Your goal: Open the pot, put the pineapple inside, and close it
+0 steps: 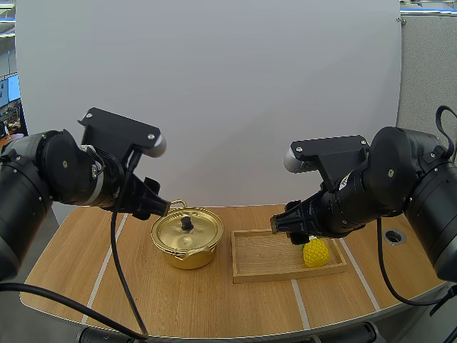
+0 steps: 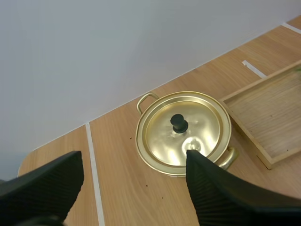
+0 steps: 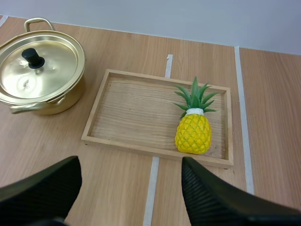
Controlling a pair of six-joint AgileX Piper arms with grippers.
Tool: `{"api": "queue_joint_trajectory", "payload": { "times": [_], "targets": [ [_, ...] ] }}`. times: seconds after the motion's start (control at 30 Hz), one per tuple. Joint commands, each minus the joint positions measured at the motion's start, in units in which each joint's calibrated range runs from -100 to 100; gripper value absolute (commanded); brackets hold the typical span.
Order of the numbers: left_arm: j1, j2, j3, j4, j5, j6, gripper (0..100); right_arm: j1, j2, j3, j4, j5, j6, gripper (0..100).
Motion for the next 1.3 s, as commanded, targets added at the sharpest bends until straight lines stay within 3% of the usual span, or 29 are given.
{"api": "queue_joint_trajectory", "payload": {
  "times": [0.0,0.27,0.5,0.97,1.27],
  "targets": [
    [-0.14,3.7,-0.1,-6.9,-1.5,7.8,100,-0.2,-0.2,-0.4,0.2,-0.9,-0.3,100],
    [-0.21,18.3,-0.2,-9.5,-8.7,14.2,100,-0.2,-0.2,-0.4,0.3,-0.9,-0.3,100],
    [-2.37,30.9,-6.2,-9.6,-9.7,13.7,100,-0.2,-0.2,-0.4,0.5,-0.9,-0.3,100],
    [-2.37,48.5,-15.9,-9.9,-9.3,13.7,100,-0.2,-0.2,-0.4,0.5,-1.6,-0.3,100],
    [-2.37,53.5,-17.5,-11.4,-9.0,14.3,100,-0.2,-0.2,-0.4,0.5,-1.6,-0.3,100]
  ]
}}
